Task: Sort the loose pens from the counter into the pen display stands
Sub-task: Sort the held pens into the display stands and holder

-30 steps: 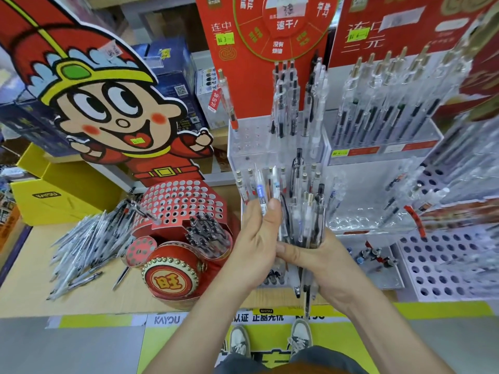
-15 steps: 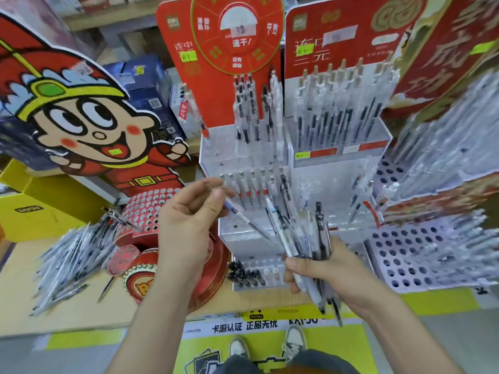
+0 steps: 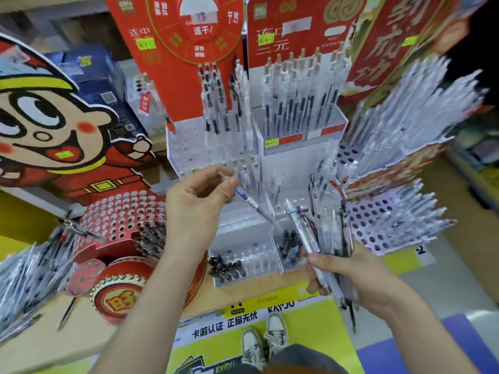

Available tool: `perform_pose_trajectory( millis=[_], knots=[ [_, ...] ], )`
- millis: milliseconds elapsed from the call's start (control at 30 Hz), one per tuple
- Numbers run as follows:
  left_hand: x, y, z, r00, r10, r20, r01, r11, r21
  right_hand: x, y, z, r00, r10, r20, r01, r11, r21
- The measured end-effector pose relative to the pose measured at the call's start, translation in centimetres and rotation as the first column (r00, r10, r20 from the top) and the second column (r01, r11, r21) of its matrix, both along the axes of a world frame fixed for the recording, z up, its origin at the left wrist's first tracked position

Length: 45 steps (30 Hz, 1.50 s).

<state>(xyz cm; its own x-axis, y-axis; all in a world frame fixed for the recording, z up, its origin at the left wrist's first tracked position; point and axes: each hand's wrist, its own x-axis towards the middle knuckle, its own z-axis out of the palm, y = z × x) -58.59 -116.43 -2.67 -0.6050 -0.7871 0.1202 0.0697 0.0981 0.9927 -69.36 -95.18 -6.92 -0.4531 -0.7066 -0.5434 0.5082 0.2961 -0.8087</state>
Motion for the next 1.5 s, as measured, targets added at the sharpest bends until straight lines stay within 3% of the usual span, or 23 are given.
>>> perform_pose_trajectory(
  millis=[133, 367, 567, 700, 833, 967, 1233, 1500],
  knots=[
    [-0.5, 0.3, -0.2, 0.983, -0.157, 0.100, 0.168, 0.979, -0.112, 0.7, 0.9, 0.1, 0.999, 0.035, 0.031, -0.036, 0.999, 0.028],
    [-2.4, 1.6, 0.1, 0.897, -0.373, 0.236, 0.391, 0.920, -0.035, 0.1, 1.2, 1.0, 0.988, 0.154, -0.014, -0.155, 0.986, -0.053],
    [-4.3, 3.5, 0.6, 0.864, -0.384, 0.325, 0.422, 0.905, -0.055, -2.6, 1.3, 1.0, 0.946, 0.320, -0.046, -0.322, 0.945, -0.057],
    [-5.7, 5.0, 1.3, 0.864, -0.423, 0.273, 0.429, 0.902, 0.039, -5.2, 2.0, 0.4, 0.916, 0.396, -0.066, -0.400, 0.916, -0.042],
    [-7.2, 6.1, 1.4, 0.940, -0.232, 0.250, 0.236, 0.972, 0.015, -7.1, 2.9, 0.4, 0.894, 0.442, -0.077, -0.447, 0.893, -0.058],
    [-7.5, 5.3, 1.8, 0.979, -0.020, 0.203, 0.024, 1.000, -0.018, -8.7, 4.4, -0.2, 0.878, 0.463, -0.118, -0.460, 0.886, 0.053],
    [-7.3, 4.9, 2.1, 0.967, 0.077, 0.241, -0.068, 0.997, -0.046, -10.5, 5.8, -0.7, 0.919, 0.377, -0.114, -0.377, 0.926, 0.021],
    [-1.7, 2.1, 2.3, 0.880, 0.328, 0.344, -0.226, 0.925, -0.304, -10.3, 3.9, -0.8, 0.952, 0.270, -0.147, -0.287, 0.951, -0.116]
  ],
)
